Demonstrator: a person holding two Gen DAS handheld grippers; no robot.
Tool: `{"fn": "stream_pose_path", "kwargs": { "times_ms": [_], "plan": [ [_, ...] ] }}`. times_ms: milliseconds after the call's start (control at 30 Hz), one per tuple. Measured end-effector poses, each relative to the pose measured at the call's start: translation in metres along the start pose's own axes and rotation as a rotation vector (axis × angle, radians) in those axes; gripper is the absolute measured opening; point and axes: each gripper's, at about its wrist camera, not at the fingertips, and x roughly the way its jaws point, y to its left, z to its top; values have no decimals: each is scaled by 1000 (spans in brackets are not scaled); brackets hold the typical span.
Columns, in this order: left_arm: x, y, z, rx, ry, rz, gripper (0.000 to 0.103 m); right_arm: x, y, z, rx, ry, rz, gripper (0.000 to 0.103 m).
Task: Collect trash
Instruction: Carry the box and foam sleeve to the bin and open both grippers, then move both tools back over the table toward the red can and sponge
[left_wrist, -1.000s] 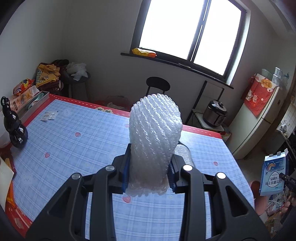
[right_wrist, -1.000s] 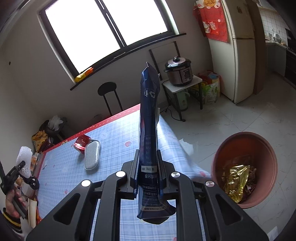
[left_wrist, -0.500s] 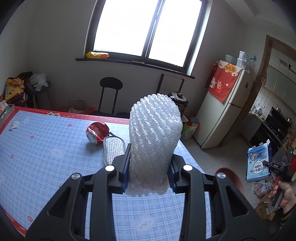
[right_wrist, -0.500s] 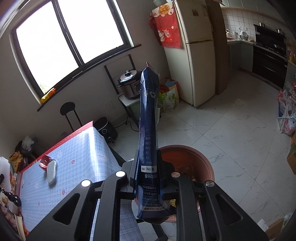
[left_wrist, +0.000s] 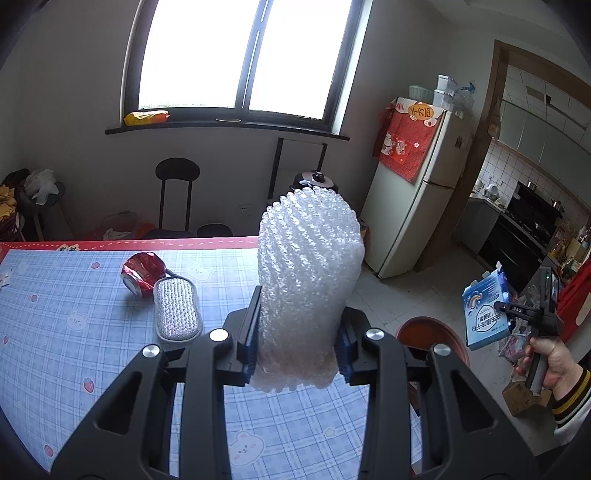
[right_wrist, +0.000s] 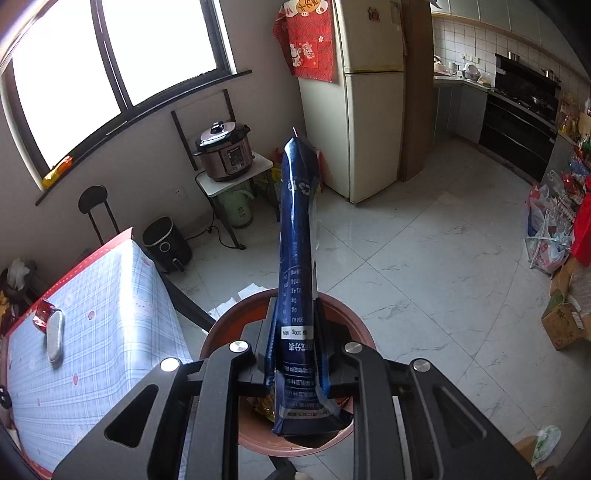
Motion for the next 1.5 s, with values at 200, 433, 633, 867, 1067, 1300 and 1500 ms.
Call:
{"fn": "stream_pose_path", "kwargs": {
  "times_ms": [200, 433, 633, 867, 1067, 1300, 1500],
  "plan": [
    [11, -15, 4, 39, 14, -51, 36, -31, 8, 7, -30, -85, -14, 79],
    [34, -51, 9, 101, 37, -157, 36, -79, 0, 3, 7, -160, -48, 97],
    [71, -102, 2, 159, 94, -286, 37, -107, -20, -10, 59, -171, -82, 97],
    [123, -193, -8, 234, 169, -456, 37, -125, -50, -27, 91, -160, -133, 97],
    [159, -266, -11, 275, 184, -573, 64, -132, -75, -37, 133, -154, -159, 97],
    [150, -277, 1, 284, 114, -563, 96, -136, -81, -44, 150, -165, -145, 97],
    [128, -225, 11, 277, 94, -416, 97, -132, -70, -43, 146, -178, -79, 97]
  ]
}}
